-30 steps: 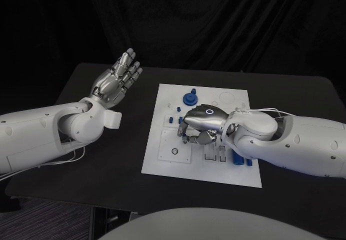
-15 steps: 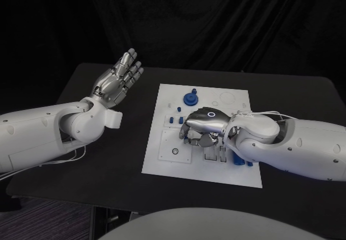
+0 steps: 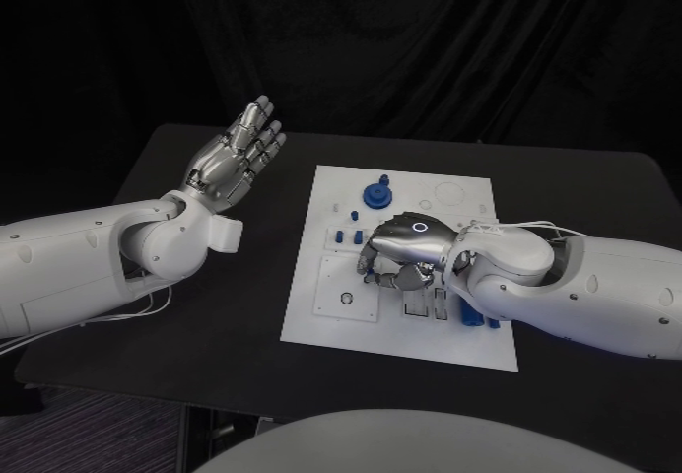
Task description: Assemble the parts on the task board
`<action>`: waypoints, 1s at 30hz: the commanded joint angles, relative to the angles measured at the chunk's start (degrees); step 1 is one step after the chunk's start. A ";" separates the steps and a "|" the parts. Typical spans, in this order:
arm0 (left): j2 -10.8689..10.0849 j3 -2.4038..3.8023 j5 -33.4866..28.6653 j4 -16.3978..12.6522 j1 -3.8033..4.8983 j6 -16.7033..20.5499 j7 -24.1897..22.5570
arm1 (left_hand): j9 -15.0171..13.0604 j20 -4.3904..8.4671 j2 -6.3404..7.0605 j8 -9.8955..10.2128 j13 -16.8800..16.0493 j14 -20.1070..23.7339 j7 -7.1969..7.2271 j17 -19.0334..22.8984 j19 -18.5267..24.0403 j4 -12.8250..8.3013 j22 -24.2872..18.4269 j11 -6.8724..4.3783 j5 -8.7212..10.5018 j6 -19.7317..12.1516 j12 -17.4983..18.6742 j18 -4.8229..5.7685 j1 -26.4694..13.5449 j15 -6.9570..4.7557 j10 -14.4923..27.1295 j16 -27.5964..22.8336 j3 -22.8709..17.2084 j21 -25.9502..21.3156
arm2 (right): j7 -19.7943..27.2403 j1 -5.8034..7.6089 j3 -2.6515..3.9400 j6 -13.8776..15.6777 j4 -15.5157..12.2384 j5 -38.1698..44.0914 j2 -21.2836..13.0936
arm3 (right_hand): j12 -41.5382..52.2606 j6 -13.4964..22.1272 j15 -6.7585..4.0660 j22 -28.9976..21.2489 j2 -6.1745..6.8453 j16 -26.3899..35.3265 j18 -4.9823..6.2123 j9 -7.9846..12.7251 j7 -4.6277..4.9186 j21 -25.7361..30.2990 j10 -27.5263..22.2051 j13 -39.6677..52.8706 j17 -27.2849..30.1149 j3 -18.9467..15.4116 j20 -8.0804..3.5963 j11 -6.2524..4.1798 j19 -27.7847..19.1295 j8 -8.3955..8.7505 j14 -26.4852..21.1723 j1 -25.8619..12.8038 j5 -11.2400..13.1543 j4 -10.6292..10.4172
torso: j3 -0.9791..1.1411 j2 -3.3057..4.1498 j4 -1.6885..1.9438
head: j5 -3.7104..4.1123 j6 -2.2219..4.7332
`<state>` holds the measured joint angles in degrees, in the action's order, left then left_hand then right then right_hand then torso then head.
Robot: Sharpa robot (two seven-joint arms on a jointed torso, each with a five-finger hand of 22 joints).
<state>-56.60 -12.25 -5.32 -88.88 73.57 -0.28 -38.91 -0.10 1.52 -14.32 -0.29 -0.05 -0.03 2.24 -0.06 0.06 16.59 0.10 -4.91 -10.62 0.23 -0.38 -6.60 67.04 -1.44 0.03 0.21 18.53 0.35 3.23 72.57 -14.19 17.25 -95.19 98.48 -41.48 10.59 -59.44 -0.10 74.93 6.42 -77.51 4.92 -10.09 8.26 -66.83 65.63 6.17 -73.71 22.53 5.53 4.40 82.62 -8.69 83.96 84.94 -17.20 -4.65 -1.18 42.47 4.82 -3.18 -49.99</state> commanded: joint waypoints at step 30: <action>0.39 0.05 -0.14 0.41 -0.02 -1.67 -3.10 | 0.01 -1.23 -0.12 0.21 0.05 0.03 -0.74 0.06 -0.18 -0.11 0.15 0.76 -0.61 0.06 0.38 1.42 0.96 0.01 -0.03 -0.21 -0.56 -0.22 | 0.36 -1.00 0.02 0.34 -0.27 1.10 -0.16 | 0.13 -0.09 -0.25 9.19 0.31 -0.23 -0.45 -0.08 -0.18 -0.17 0.61 0.06 0.15 -0.01 -0.05 -0.05 0.36 0.22 2.10 0.16 0.27 0.33 | -0.04 0.00 0.02 | -0.91 -0.01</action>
<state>-56.32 -12.25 -5.33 -88.43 73.57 -1.15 -38.91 -0.10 0.69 -14.38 -0.29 -0.09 -0.02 1.83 -0.10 0.05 16.43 0.18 -4.52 -10.84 0.23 -0.38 -5.70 67.44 -1.44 0.05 0.21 18.37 0.35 3.46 71.73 -14.18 17.58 -95.22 99.08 -41.57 10.54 -59.44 -0.11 74.92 6.42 -77.51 4.92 -10.09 8.26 -66.82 65.82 6.18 -73.61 22.52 5.53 4.21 82.62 -8.70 83.96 84.94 -17.20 -4.66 -1.22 42.45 4.84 -4.03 -49.99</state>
